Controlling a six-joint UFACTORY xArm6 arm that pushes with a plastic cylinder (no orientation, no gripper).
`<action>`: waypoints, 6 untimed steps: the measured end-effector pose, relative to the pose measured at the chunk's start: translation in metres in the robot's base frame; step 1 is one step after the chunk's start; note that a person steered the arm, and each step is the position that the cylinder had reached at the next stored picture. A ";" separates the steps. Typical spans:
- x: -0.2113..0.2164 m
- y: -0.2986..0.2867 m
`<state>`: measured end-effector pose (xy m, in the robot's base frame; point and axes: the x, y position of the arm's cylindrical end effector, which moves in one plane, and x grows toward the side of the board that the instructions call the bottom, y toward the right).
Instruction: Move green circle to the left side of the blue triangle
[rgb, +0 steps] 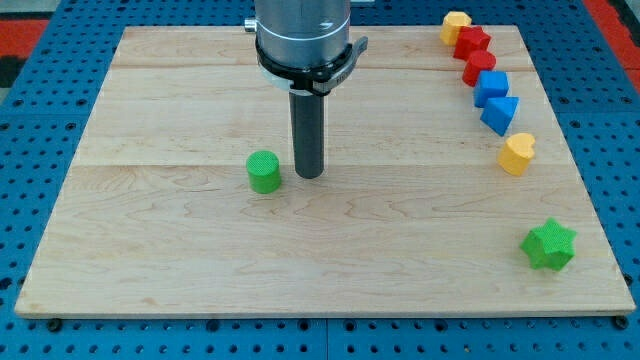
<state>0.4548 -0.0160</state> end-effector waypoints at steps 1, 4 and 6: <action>0.041 0.032; 0.051 -0.132; 0.013 -0.041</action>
